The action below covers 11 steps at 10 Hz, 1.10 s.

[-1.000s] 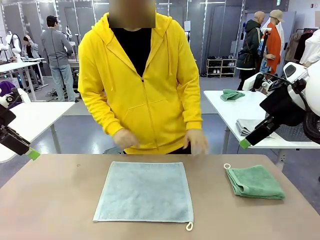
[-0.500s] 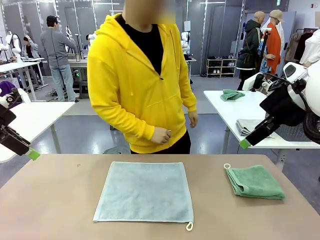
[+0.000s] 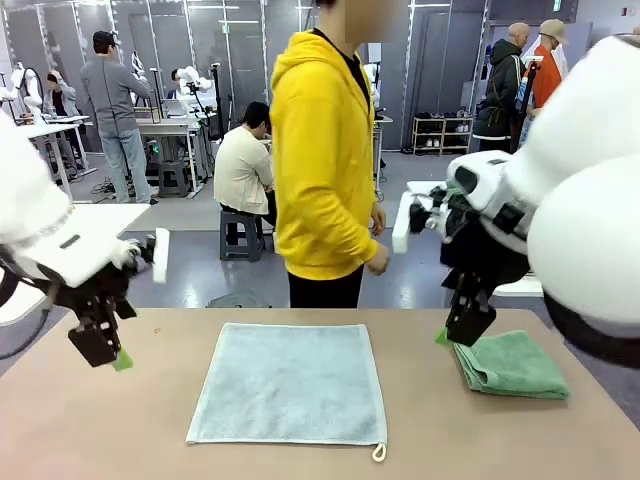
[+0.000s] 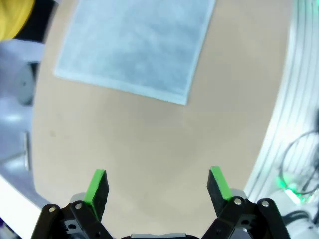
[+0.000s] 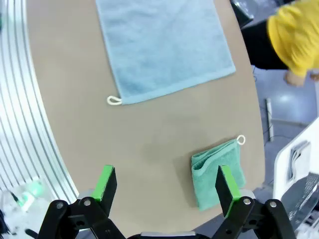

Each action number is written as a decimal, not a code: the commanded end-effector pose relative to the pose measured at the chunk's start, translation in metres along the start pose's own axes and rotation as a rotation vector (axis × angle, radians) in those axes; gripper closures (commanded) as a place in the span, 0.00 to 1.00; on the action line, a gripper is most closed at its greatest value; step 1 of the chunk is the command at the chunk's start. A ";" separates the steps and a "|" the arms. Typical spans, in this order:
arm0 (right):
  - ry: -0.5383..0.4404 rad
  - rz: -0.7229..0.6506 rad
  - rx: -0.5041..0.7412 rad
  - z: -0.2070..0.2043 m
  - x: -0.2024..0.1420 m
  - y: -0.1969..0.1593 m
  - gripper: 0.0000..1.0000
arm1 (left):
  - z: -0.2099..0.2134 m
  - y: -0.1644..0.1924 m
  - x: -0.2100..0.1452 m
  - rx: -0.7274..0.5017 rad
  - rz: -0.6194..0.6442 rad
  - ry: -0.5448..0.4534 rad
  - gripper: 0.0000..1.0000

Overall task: Fold the towels and place them in the basket.
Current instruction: When a person lays out a Towel with hook on the table, fold it in half twice.

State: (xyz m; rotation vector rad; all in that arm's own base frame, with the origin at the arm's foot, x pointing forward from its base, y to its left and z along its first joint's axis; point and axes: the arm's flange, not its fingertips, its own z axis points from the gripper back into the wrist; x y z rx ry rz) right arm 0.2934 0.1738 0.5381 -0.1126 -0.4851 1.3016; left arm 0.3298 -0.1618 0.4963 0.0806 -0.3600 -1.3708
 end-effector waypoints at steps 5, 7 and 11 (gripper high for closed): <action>0.092 0.097 0.091 -0.069 0.024 0.011 0.00 | -0.040 0.002 0.012 -0.083 -0.228 -0.032 0.00; 0.080 0.063 0.140 -0.109 0.029 0.009 0.00 | -0.077 0.000 0.013 -0.115 -0.216 -0.066 0.00; 0.140 0.052 0.147 -0.166 0.035 0.014 0.00 | -0.125 -0.002 0.027 -0.130 -0.137 -0.049 0.00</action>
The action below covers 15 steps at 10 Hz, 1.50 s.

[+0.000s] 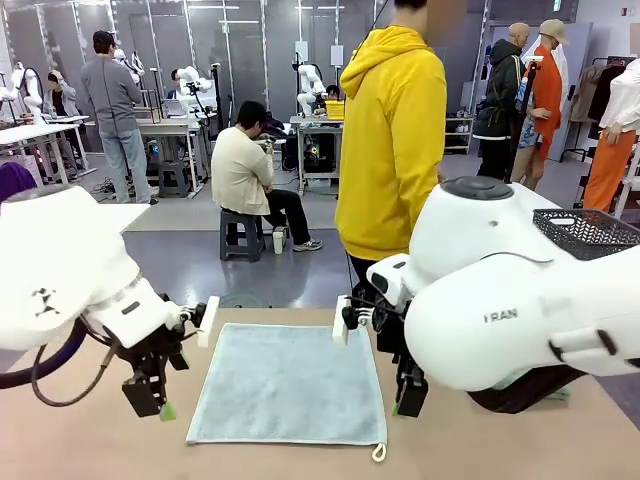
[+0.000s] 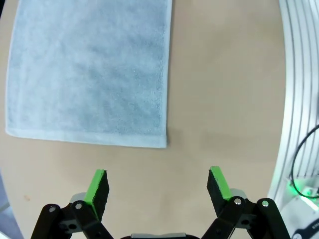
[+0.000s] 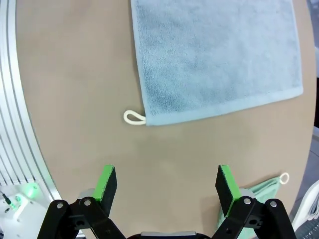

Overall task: Fold the towels and place them in the basket.
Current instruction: When a person lays out a Towel with hook on the table, fold it in half twice.

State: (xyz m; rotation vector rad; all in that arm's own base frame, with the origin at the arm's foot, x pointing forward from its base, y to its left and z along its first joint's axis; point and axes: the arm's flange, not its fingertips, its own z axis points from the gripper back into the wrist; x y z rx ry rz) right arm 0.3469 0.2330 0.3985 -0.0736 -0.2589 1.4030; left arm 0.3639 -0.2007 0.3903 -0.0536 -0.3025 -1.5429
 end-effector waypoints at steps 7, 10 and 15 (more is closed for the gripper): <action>0.080 -0.054 -0.006 -0.079 0.011 -0.012 0.00 | -0.060 0.013 0.007 -0.044 0.088 0.028 0.00; 0.054 0.014 0.058 -0.087 0.013 -0.009 0.00 | -0.071 0.016 0.010 -0.062 0.091 0.028 0.00; 0.082 0.047 0.101 -0.094 0.017 -0.010 0.00 | -0.079 0.025 0.007 -0.092 0.106 0.016 0.00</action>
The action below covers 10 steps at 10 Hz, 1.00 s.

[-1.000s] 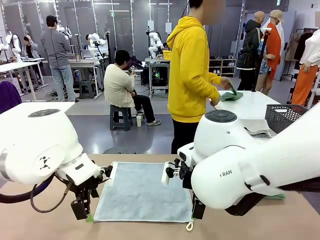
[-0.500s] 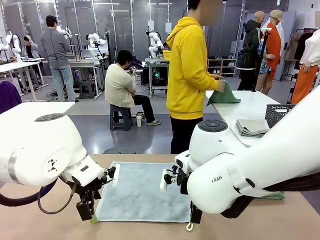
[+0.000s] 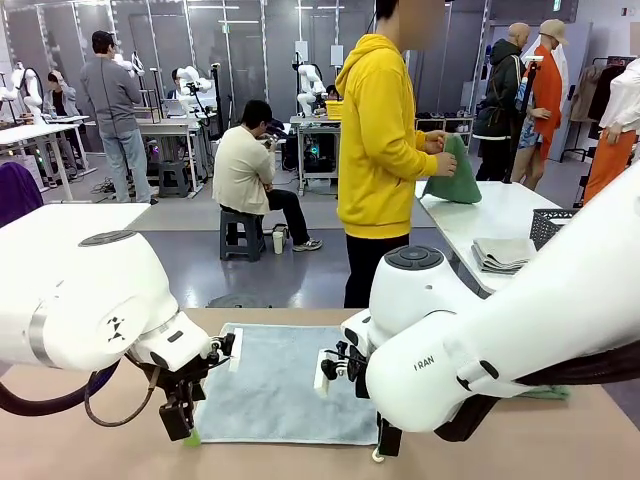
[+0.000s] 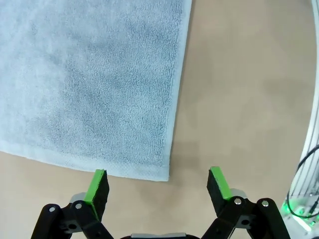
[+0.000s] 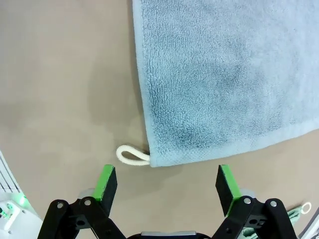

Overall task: Fold the towels and place them in the basket.
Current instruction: When a person lays out a Towel with hook on the table, fold it in half twice.

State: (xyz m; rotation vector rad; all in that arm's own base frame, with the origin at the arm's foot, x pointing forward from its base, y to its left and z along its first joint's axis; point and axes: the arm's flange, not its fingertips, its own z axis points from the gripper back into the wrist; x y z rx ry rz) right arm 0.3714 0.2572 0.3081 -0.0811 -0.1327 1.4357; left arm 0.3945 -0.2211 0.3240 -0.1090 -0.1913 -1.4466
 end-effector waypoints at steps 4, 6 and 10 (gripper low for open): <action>-0.003 0.008 0.039 -0.005 0.002 -0.013 0.00 | -0.018 0.008 0.000 -0.016 -0.006 0.036 0.00; -0.004 0.005 0.041 -0.009 0.002 -0.014 0.00 | -0.026 0.010 0.000 -0.024 -0.011 0.057 0.00; -0.009 0.011 0.051 -0.016 0.004 -0.011 0.00 | -0.029 0.011 -0.004 -0.025 -0.014 0.082 0.00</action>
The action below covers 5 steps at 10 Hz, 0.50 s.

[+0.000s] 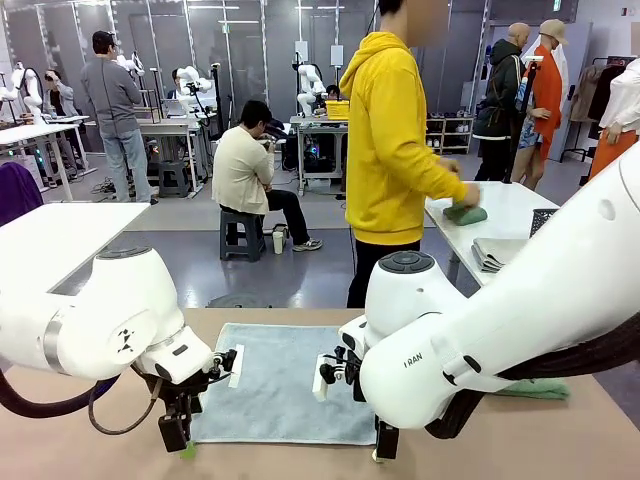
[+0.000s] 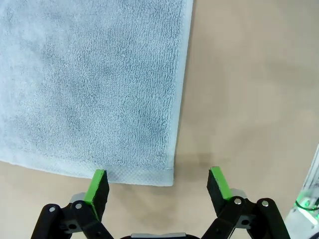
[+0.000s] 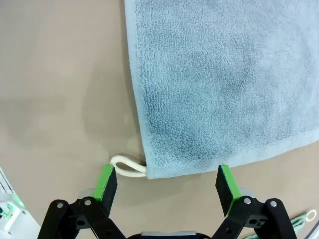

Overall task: Fold the towels and place them in the basket.
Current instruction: When a person lays out a Towel with hook on the table, fold it in half twice.

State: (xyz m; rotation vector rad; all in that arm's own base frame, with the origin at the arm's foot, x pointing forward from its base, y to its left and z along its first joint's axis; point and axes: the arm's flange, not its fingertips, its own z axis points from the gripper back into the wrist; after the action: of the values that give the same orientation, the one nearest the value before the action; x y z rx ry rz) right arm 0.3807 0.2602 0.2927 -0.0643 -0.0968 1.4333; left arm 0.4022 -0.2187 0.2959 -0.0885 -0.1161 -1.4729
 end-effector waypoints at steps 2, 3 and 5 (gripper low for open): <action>-0.013 0.013 0.019 -0.005 0.001 -0.004 0.00 | -0.004 0.005 0.003 0.005 0.006 0.025 0.08; -0.017 0.010 0.015 -0.005 0.000 -0.004 0.00 | -0.005 0.004 0.002 0.006 0.004 0.026 0.26; -0.020 0.005 -0.001 -0.003 -0.001 -0.004 0.39 | -0.006 0.004 0.005 -0.002 0.002 0.045 0.85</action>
State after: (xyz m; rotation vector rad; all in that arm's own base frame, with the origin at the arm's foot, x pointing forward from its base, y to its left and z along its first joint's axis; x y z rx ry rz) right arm 0.3816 0.2601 0.2884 -0.0609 -0.0949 1.4318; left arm 0.4029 -0.2185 0.2941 -0.0749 -0.1061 -1.4787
